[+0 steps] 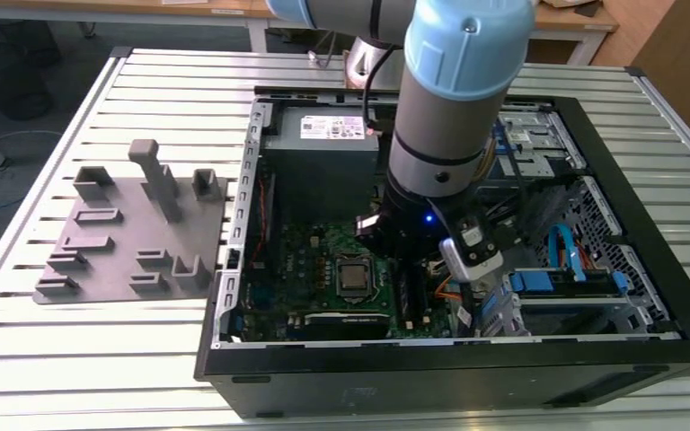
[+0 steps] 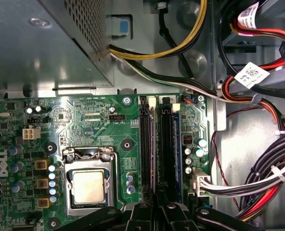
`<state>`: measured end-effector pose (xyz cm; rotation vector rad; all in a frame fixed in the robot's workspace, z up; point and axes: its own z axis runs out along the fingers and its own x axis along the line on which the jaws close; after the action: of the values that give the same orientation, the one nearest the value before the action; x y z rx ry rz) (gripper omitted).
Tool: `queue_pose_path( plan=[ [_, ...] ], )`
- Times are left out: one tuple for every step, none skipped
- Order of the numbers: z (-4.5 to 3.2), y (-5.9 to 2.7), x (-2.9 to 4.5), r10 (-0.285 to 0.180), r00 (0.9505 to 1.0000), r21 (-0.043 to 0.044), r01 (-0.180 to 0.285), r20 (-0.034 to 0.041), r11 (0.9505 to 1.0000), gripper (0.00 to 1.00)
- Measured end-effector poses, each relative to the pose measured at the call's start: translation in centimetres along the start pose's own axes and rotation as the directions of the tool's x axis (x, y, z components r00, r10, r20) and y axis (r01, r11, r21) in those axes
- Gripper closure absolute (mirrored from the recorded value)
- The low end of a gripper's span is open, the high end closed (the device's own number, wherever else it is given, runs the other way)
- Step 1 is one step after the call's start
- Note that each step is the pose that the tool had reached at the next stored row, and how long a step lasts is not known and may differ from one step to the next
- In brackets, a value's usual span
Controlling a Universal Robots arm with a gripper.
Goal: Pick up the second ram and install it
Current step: 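Insert the second ram into the second slot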
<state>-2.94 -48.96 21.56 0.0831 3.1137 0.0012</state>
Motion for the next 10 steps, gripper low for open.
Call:
queue_pose_path(
  plan=[
    [0.07,0.00,0.00,-0.001,1.0000,0.0003,0.001,0.0000,1.0000,0.86],
    [0.13,0.01,0.01,-0.002,1.0000,0.0007,0.002,-0.0001,1.0000,0.86],
    [0.20,0.02,0.01,-0.002,1.0000,0.0010,0.002,-0.0001,1.0000,0.86],
    [0.26,0.04,0.01,-0.002,1.0000,0.0010,0.002,0.0000,1.0000,0.86],
    [0.29,0.06,0.01,-0.003,1.0000,0.0012,0.003,-0.0001,1.0000,0.86],
    [0.30,0.07,0.01,-0.003,1.0000,0.0012,0.003,-0.0001,1.0000,0.86],
    [0.30,0.07,0.01,-0.003,1.0000,0.0012,0.003,-0.0001,1.0000,0.86],
    [0.30,0.07,0.01,-0.004,1.0000,0.0011,0.004,-0.0001,1.0000,0.86],
    [0.30,0.08,0.01,-0.004,1.0000,0.0011,0.004,0.0000,1.0000,0.86],
    [0.31,0.08,0.01,-0.004,1.0000,0.0009,0.004,0.0000,1.0000,0.86]
  ],
)
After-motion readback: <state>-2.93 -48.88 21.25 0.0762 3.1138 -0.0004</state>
